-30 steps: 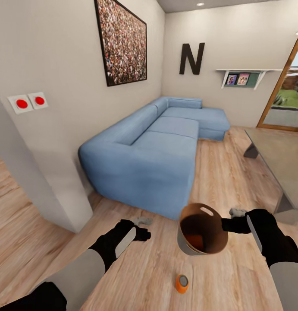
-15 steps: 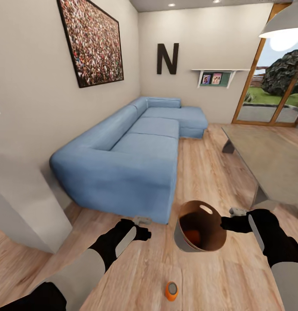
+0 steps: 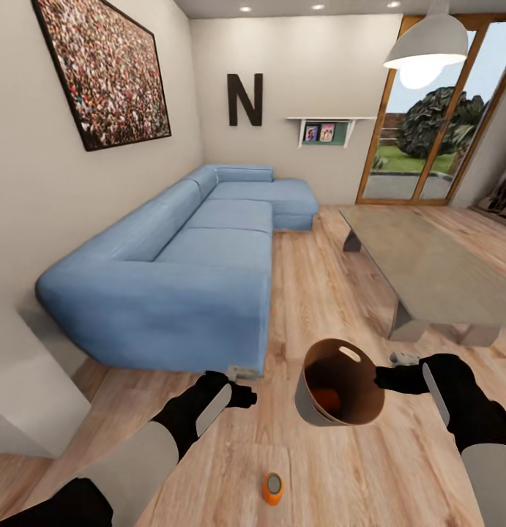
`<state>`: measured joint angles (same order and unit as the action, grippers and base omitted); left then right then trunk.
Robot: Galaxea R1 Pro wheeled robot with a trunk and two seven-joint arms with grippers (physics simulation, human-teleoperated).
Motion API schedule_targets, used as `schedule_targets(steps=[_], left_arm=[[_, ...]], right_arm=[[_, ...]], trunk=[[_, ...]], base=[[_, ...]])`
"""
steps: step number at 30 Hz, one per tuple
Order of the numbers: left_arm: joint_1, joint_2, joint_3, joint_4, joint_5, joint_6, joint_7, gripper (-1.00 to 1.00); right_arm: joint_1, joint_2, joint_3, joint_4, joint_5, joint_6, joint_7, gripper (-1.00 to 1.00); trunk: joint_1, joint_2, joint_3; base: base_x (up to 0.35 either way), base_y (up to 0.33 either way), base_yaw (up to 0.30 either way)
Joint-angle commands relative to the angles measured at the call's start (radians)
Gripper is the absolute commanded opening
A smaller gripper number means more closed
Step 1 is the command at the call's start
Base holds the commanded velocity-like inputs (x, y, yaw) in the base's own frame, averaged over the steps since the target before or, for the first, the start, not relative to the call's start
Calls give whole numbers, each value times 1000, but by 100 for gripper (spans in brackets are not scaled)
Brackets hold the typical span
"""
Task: Put the three can of soda from the living room inside the tash can in the kitchen.
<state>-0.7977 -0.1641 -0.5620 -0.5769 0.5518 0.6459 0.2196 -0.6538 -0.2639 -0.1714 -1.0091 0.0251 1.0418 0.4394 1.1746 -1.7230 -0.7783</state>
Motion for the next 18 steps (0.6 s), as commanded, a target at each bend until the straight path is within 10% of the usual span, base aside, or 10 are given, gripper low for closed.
schedule_targets(steps=[1, 18], left_arm=[[0, 0, 0, 1, 0, 0, 0, 100], [1, 0, 1, 5, 2, 1, -13, 100]], right_arm=[[-1, 0, 0, 0, -33, 5, 5, -100], [-1, -1, -1, 0, -33, 5, 5, -100]], trunk=[[0, 0, 0], [0, 0, 0]], base=[[0, 84, -286], [4, 190, -286]])
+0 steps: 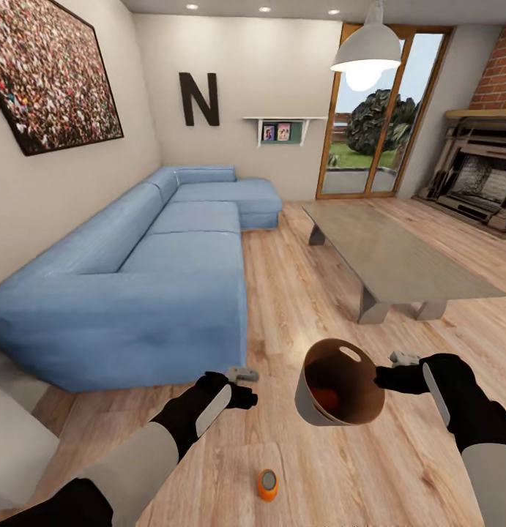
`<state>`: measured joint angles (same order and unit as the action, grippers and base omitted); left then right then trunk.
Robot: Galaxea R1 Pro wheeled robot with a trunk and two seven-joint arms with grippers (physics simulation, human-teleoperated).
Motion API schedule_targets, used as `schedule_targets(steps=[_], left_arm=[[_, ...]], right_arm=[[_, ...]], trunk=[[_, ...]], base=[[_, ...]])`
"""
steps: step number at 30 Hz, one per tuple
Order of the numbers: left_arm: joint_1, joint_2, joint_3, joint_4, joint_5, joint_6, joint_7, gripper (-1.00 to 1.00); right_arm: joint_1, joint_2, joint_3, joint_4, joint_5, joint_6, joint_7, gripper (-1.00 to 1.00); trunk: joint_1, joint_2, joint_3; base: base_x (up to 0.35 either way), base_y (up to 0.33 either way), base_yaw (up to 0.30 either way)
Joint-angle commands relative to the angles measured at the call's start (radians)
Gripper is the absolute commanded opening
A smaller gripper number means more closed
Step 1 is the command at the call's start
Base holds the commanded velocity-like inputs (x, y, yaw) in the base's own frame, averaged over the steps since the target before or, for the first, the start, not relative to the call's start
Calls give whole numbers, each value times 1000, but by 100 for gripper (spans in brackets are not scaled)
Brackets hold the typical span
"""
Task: Put the three can of soda from the living room inside the tash can in the kitchen.
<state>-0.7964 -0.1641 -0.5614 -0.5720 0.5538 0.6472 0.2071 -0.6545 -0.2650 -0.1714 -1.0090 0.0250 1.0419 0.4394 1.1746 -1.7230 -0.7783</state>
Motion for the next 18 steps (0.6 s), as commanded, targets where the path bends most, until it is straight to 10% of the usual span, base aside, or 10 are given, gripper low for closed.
schedule_targets(steps=[1, 18], left_arm=[[0, 0, 0, 1, 0, 0, -15, 100], [0, 0, 1, 4, -4, -1, -71, 100]], right_arm=[[0, 0, 0, 0, -33, 5, 5, -100], [0, -37, 0, 1, -29, 5, 134, -100]], trunk=[[0, 0, 0], [0, 0, 0]], base=[[89, 178, -286], [142, 75, -286]])
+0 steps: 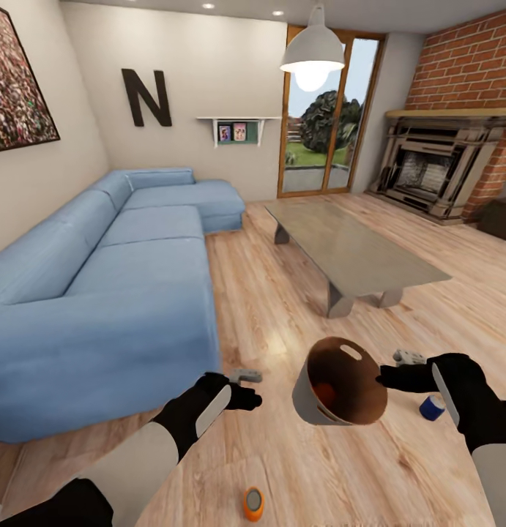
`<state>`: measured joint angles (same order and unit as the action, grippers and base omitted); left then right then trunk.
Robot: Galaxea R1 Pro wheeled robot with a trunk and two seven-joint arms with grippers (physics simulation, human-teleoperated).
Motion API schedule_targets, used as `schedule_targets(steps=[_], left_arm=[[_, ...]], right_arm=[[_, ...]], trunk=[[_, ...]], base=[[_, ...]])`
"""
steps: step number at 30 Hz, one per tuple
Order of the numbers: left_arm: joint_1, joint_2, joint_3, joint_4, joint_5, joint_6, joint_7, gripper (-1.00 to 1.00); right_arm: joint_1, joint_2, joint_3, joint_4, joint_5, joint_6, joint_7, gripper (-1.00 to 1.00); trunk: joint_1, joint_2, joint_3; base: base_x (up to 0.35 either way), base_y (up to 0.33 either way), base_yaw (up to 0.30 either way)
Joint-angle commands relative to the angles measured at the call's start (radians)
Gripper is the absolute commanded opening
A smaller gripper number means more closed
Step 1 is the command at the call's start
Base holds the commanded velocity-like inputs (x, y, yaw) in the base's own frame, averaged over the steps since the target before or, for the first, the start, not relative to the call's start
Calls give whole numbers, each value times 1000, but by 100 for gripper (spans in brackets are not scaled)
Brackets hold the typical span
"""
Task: Put the three can of soda from the living room inside the tash can in the kitchen.
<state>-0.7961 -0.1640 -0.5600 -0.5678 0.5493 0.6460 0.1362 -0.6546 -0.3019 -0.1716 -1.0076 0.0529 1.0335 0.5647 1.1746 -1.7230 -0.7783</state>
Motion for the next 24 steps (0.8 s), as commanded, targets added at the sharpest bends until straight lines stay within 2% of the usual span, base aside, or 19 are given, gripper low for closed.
schedule_targets(steps=[1, 19, 24], left_arm=[[0, 0, 0, 0, 0, 0, 0, 100], [1, 0, 2, -1, 1, 0, 0, 100], [1, 0, 2, -1, 3, 0, -1, 100]], right_arm=[[0, 0, 0, 0, -57, 14, 10, -100], [0, -3, 0, -1, -58, 14, 14, -100], [0, -13, 0, 0, -59, 14, 15, -100]], trunk=[[0, 0, 0], [0, 0, 0], [0, 0, 0]], base=[[15, 3, -286], [2, 0, -286], [0, 0, -286]])
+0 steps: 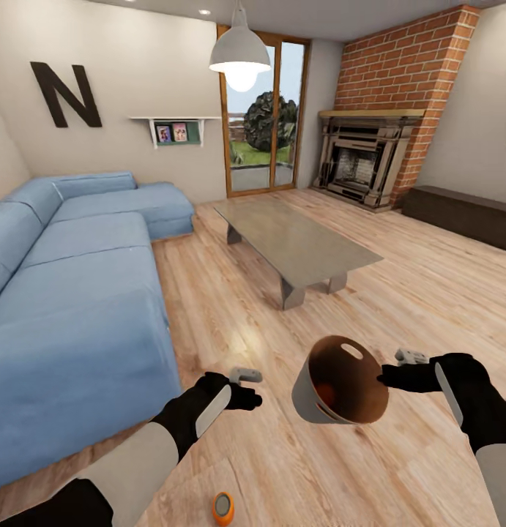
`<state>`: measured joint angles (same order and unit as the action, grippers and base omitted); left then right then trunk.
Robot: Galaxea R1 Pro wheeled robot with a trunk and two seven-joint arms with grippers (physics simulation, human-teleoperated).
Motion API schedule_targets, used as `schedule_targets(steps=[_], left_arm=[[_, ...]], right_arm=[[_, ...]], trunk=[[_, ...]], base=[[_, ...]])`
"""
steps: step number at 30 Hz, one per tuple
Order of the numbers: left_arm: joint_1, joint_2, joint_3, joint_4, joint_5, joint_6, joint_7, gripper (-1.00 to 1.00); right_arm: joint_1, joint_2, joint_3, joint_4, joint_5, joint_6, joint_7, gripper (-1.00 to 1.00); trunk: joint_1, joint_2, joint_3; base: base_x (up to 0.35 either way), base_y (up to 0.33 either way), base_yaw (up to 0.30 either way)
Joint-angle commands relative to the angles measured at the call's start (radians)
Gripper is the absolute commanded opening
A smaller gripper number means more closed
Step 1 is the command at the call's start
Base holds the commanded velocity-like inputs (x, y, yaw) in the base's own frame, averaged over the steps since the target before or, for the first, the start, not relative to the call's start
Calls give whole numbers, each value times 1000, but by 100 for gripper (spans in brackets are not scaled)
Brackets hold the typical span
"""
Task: Put the three can of soda from the living room inside the tash can in the kitchen.
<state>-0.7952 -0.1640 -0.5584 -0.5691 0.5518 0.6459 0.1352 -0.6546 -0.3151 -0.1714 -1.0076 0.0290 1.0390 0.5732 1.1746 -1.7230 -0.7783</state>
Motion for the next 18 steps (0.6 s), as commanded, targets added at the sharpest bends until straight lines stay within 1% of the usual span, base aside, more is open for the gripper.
schedule_targets(steps=[1, 12, 15, 18], left_arm=[[0, 0, 0, 0, 0, 0, 0, 100], [0, 0, 0, 0, 0, 0, 0, 100], [0, 0, 0, 0, 0, 0, -1, 100], [0, 0, 0, 1, 1, 0, -1, 100]], right_arm=[[0, -1, 0, 0, -35, 8, 6, -100], [0, -2, 0, 0, -35, 8, 7, -100], [0, -2, 0, -1, -35, 8, 7, -100], [1, -2, 0, -1, -35, 8, 8, -100]], trunk=[[0, 0, 0], [0, 0, 0], [0, 0, 0], [0, 0, 0]], base=[[0, 0, -286], [0, 0, -278], [0, 12, -117], [0, 136, -45]])
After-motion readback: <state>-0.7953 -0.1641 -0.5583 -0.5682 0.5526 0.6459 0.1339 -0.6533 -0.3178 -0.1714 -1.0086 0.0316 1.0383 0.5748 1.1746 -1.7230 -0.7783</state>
